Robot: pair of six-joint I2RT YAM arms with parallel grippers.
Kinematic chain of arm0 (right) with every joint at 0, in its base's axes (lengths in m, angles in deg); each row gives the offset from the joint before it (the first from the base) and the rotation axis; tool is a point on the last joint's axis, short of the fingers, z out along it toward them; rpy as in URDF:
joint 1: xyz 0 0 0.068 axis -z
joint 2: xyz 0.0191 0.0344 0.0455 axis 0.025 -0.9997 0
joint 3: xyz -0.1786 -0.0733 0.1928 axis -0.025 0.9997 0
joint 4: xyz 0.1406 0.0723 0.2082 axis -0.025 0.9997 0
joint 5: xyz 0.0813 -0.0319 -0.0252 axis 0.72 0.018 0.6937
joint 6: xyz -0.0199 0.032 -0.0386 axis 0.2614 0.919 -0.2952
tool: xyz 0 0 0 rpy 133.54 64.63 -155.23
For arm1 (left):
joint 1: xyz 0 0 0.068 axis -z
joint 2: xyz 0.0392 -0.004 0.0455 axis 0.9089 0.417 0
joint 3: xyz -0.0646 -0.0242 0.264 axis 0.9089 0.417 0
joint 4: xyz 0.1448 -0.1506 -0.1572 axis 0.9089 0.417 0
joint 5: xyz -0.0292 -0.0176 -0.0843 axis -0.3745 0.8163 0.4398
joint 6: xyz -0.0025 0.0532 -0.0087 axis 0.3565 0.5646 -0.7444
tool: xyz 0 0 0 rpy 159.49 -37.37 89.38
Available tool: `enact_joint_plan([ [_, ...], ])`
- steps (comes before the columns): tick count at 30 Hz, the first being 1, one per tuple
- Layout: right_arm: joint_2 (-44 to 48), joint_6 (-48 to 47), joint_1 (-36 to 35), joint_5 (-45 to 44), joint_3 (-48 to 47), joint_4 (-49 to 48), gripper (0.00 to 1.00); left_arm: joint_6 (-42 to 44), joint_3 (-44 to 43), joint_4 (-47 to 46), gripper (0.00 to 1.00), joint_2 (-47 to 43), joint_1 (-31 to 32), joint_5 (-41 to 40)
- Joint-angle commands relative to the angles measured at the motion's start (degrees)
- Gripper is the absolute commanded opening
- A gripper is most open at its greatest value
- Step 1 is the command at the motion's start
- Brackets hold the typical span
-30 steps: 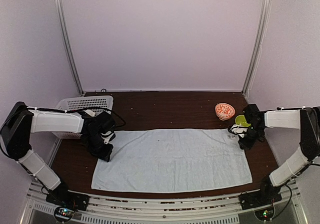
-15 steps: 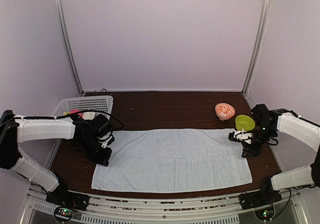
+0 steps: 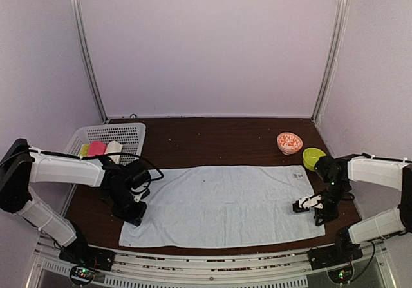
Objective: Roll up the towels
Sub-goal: Smooth out the towel at the center of the board.
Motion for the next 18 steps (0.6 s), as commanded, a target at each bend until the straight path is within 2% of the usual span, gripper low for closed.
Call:
enact_joint_plan([
  [1,-1.62,-3.88,-0.67,-6.64,3.91,-2.17,0.29,-5.19,7.60,-0.84,0.04,1.27,3.72,3.90],
  [4,-0.33,-5.01,-0.68,-8.62,4.33,-1.18,0.29,-7.98,10.44,0.48,0.04,-2.17,4.02,3.45],
  [7,1.10,-6.66,-0.68,-10.49,4.63,0.22,0.29,-11.07,9.70,3.99,0.05,-4.56,4.00,-0.06],
  [12,1.95,-6.97,-0.60,-12.00,5.19,0.76,0.28,-11.49,7.34,7.35,0.05,-3.77,3.97,-1.27],
  [15,3.30,-7.14,-0.59,-8.41,0.79,4.89,0.33,-7.97,1.20,8.95,0.09,-3.28,3.97,-1.30],
  [18,3.43,-6.32,-0.57,-3.05,-6.53,9.60,0.38,-4.35,-8.92,12.39,0.23,-1.93,2.96,-4.24],
])
